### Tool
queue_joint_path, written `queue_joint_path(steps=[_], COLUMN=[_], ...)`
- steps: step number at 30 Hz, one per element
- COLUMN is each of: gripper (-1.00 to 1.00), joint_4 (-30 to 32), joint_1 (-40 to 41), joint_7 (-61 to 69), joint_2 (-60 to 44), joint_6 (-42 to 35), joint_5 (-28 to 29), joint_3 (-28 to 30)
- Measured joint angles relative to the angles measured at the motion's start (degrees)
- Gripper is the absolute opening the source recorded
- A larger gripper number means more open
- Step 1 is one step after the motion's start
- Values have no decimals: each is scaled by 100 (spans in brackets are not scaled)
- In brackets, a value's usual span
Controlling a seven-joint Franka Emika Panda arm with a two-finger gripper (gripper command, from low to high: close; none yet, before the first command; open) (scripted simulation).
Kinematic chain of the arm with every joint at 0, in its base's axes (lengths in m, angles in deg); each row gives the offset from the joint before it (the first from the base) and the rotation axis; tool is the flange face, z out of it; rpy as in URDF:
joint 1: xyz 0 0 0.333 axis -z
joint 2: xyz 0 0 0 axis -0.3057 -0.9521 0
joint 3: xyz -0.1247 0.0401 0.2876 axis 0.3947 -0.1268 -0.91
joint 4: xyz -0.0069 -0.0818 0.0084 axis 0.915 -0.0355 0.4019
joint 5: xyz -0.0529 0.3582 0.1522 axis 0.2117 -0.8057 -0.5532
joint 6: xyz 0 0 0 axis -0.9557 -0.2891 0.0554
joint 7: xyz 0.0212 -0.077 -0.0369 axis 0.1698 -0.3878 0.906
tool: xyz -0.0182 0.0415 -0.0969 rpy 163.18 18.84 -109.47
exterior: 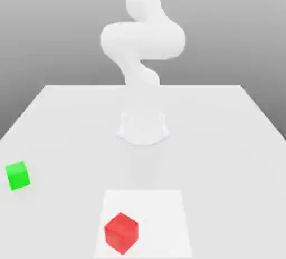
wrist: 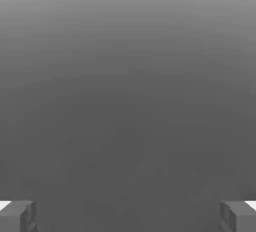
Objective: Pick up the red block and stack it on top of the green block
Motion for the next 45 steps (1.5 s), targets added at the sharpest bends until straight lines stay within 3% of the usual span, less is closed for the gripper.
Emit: queue_joint_path(steps=[13, 24, 29, 30, 36, 42, 45], gripper=[0, 0, 0, -100, -100, -100, -100], joint_4=[625, 1134, 1028, 1012, 1003, 1161, 1299], joint_1=[757, 942, 832, 812, 805, 961, 1376], joint_7=[-1876, -3010, -3203, -3220, -3239, -3085, -3279], joint_2=[-2745, -4990, -6026, -6135, -6189, -5211, -4907], joint_6=[1106, 2080, 2896, 2985, 3041, 2222, 2043], joint_5=[428, 233, 380, 403, 423, 201, 123], joint_3=[-442, -410, -256, -231, -224, -391, 74])
